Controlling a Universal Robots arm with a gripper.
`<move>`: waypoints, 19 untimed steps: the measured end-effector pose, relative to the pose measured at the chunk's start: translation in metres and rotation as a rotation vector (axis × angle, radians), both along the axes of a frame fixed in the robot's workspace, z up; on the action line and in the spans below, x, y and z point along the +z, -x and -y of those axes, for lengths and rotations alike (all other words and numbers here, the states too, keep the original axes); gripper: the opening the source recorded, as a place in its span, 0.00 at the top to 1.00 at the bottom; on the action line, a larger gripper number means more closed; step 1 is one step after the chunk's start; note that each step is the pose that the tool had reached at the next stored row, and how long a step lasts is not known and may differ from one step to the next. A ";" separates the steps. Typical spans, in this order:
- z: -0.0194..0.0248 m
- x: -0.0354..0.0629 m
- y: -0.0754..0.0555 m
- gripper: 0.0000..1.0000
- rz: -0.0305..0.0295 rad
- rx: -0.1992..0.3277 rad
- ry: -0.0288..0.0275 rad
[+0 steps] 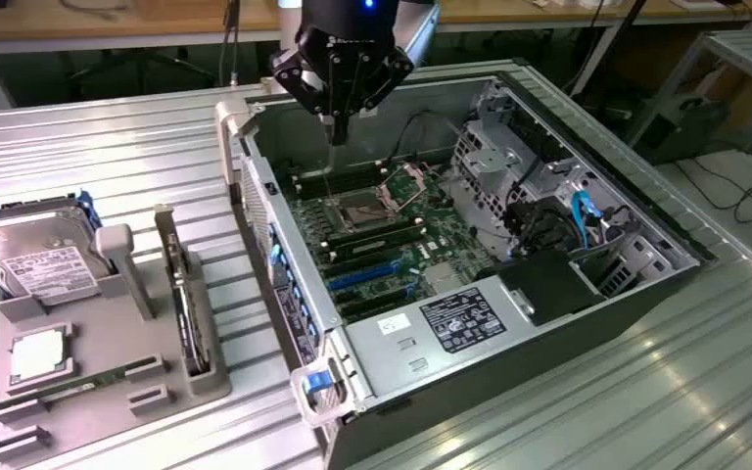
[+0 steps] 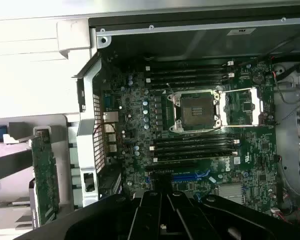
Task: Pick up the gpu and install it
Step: 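Reach for the gpu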
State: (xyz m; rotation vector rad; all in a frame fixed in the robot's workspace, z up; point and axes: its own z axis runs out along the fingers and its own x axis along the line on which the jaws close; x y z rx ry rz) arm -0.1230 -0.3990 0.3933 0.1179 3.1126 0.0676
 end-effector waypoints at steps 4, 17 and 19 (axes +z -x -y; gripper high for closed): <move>0.0006 0.0000 0.004 0.89 0.0000 0.000 0.0000; 0.0022 -0.0001 0.016 0.89 -0.0001 0.000 0.0000; 0.0023 -0.0002 0.018 0.89 -0.0001 0.000 0.0000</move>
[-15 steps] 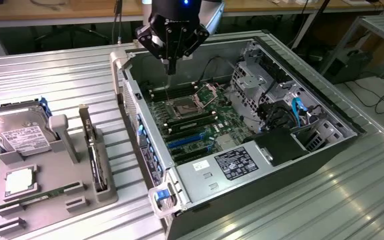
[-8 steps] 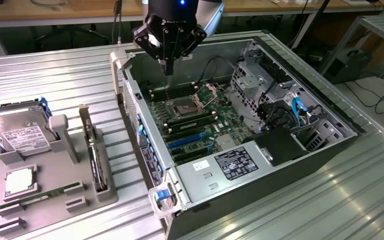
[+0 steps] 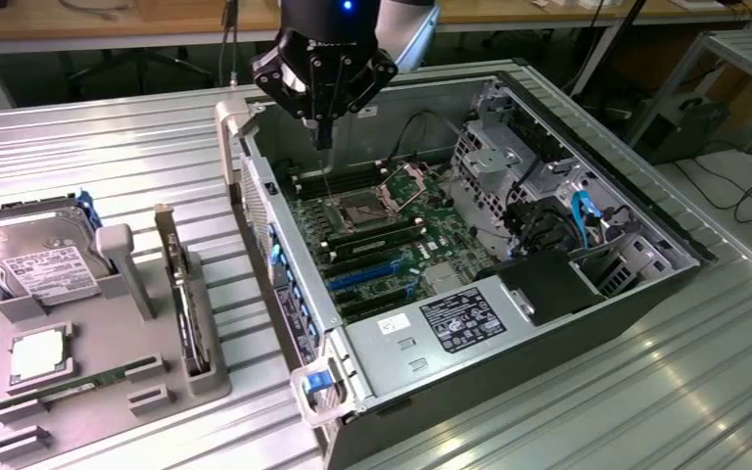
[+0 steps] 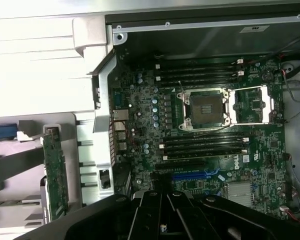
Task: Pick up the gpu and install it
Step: 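Reach for the gpu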
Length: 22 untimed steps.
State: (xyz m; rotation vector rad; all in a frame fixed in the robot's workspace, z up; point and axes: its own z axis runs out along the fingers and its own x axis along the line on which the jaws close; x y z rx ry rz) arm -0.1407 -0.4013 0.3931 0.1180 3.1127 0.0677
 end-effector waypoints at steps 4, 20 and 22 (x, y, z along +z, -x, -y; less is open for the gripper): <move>0.0001 0.0000 0.002 0.89 -0.0004 0.000 0.0001; 0.0009 -0.0006 0.014 0.89 -0.0026 0.000 0.0000; 0.0011 -0.0007 0.015 0.89 -0.0029 0.000 0.0000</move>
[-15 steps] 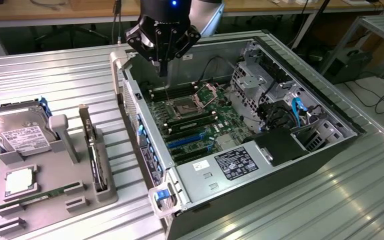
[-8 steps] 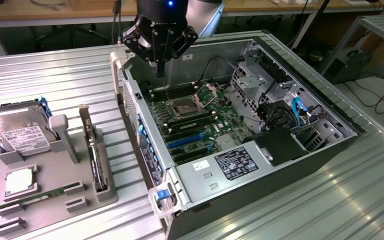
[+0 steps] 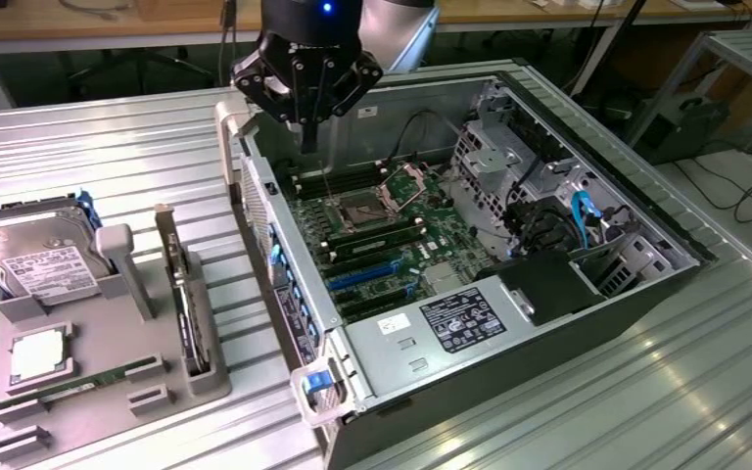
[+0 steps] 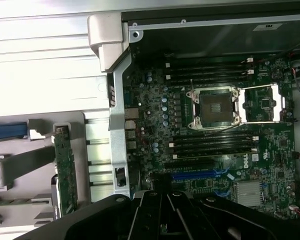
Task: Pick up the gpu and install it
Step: 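Reach for the gpu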
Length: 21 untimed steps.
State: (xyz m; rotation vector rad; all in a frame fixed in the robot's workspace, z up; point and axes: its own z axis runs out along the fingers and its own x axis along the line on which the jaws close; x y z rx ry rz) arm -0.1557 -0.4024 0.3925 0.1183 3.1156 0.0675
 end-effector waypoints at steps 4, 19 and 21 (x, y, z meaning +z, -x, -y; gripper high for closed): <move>0.0005 -0.0001 0.002 0.89 -0.0007 0.000 0.0000; 0.0022 -0.0007 0.009 0.89 -0.0051 0.000 0.0000; 0.0025 -0.0007 0.010 0.89 -0.0056 0.000 0.0001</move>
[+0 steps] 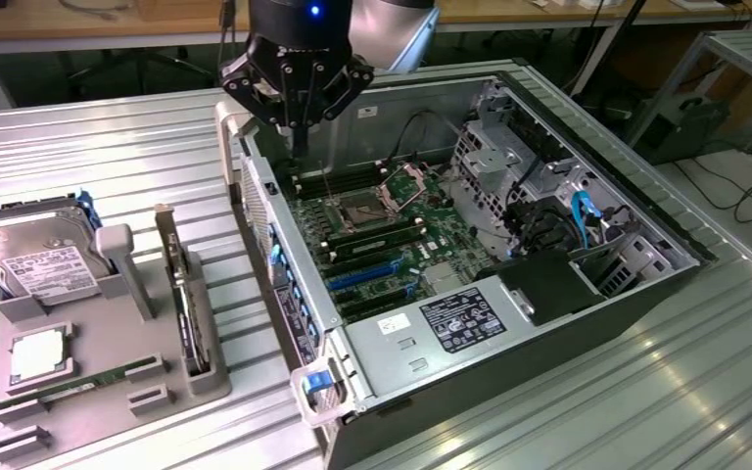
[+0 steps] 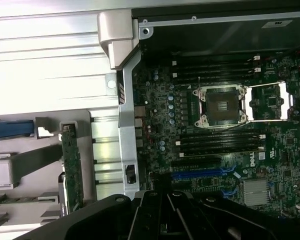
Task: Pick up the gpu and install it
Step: 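Reach for the gpu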
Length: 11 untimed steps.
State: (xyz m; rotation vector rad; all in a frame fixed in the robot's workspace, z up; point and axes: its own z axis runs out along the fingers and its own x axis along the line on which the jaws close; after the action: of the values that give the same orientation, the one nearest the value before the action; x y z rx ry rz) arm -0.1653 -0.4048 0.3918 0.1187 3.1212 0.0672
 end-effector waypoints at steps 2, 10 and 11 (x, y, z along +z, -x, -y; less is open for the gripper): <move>0.0002 -0.0002 0.001 0.89 -0.0006 0.000 -0.0001; 0.0013 -0.0005 0.005 0.89 -0.0040 0.000 0.0000; 0.0014 -0.0006 0.005 0.89 -0.0045 0.000 -0.0001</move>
State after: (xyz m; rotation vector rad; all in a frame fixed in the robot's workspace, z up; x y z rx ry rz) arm -0.1704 -0.4062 0.3912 0.1190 3.1257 0.0671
